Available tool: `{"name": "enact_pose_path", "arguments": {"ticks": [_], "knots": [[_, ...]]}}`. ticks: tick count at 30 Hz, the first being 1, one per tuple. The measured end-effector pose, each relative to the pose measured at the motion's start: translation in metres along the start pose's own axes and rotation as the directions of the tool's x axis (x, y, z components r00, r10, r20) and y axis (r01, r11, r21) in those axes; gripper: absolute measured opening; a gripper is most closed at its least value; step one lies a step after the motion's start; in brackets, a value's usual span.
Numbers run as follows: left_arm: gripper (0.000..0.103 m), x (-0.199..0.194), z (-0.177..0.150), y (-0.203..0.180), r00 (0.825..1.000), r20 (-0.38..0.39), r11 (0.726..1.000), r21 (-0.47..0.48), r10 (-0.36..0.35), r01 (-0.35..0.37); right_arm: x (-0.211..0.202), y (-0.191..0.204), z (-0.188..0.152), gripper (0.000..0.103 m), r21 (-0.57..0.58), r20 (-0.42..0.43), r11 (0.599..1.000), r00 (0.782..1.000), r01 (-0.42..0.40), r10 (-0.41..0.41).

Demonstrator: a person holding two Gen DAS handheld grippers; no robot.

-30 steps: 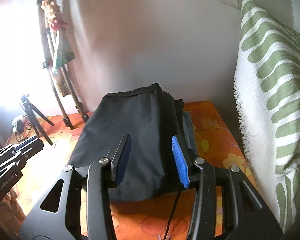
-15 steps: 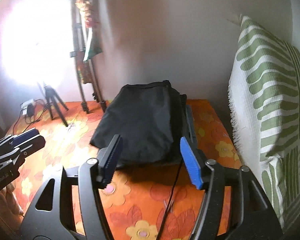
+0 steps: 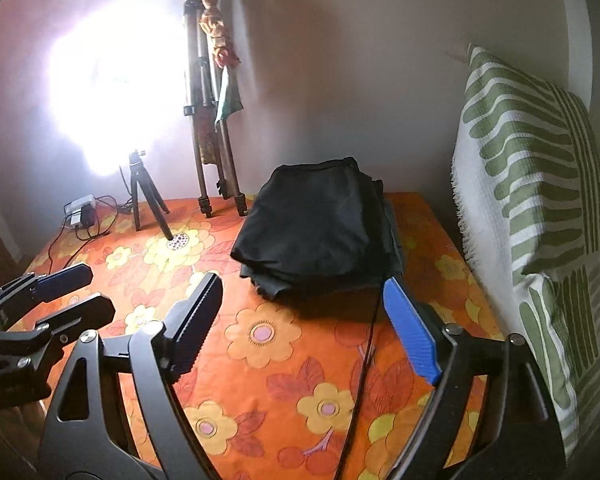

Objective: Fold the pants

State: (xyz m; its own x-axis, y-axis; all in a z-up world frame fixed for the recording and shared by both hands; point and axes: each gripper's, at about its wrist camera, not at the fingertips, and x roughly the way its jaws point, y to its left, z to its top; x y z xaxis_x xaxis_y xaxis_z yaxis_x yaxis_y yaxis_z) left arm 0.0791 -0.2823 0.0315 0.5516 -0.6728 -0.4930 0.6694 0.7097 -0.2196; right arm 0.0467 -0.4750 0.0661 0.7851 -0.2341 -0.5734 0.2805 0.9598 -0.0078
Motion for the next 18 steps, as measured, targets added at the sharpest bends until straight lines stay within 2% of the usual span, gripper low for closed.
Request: {"name": "enact_pose_path", "arguments": {"ticks": [4, 10, 13, 18], "knots": [[0.071, -0.016, -0.014, 0.001, 1.000, 0.002, 1.000, 0.004, 0.003, -0.003, -0.019, 0.010, -0.016, 0.095, -0.013, 0.016, 1.000, 1.000, 0.003, -0.003], [0.072, -0.030, -0.035, 0.001, 1.000, 0.005, 0.999, 0.034, 0.017, -0.017, -0.035, 0.022, -0.037, 0.096, -0.023, 0.019, 1.000, 1.000, 0.003, -0.002], [0.082, -0.037, -0.044, -0.001, 0.999, 0.015, 0.998, 0.049, 0.036, -0.036, -0.042, 0.027, -0.047, 0.097, -0.024, 0.022, 1.000, 1.000, -0.008, 0.009], [0.082, -0.046, -0.049, -0.003, 0.997, 0.023, 0.996, 0.056, 0.068, -0.069, -0.048, 0.036, -0.057, 0.098, -0.027, 0.028, 1.000, 1.000, -0.011, 0.012]]}}
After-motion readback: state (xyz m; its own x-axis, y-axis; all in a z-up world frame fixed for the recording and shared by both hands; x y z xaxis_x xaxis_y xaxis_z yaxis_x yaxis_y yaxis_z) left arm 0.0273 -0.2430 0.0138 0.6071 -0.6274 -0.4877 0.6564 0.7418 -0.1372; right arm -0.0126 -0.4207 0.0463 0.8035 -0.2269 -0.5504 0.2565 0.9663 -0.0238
